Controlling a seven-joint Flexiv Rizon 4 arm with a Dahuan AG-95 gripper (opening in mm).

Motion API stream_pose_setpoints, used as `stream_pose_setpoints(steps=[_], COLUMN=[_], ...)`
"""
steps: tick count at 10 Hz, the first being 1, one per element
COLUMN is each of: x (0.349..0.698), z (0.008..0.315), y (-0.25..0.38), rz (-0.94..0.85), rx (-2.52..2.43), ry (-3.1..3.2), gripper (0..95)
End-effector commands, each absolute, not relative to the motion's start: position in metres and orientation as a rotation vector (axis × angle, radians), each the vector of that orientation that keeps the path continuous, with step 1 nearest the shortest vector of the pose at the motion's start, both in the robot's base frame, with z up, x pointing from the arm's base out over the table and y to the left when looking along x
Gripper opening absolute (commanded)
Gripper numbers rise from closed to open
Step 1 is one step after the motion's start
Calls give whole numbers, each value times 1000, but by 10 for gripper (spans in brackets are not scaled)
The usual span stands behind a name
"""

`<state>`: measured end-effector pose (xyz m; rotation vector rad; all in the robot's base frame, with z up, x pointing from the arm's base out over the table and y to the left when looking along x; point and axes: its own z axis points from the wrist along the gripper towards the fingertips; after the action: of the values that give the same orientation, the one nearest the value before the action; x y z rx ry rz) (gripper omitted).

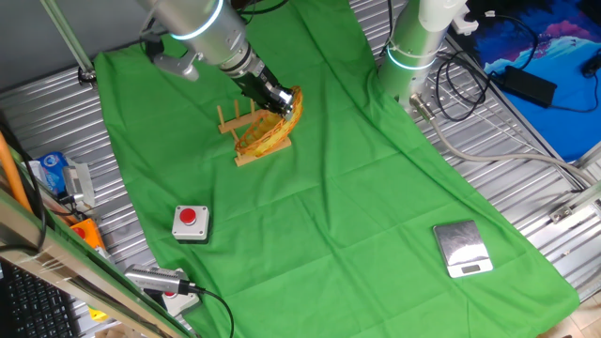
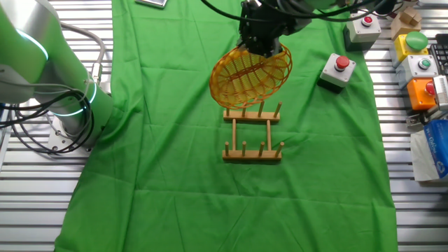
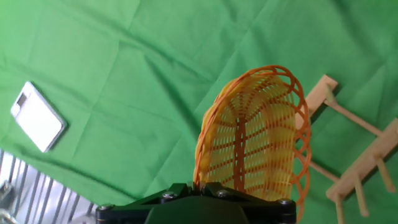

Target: Put the dish on the dish rack

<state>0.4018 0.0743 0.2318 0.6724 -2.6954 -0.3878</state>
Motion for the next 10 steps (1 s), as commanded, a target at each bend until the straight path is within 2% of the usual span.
stream_pose_setpoints(steps=[1,10], x=[401,401], z=[231,231], y=[75,75], rz=[-369,-337], rx=[612,455], ry=[-2743,-2766], gripper=[0,0])
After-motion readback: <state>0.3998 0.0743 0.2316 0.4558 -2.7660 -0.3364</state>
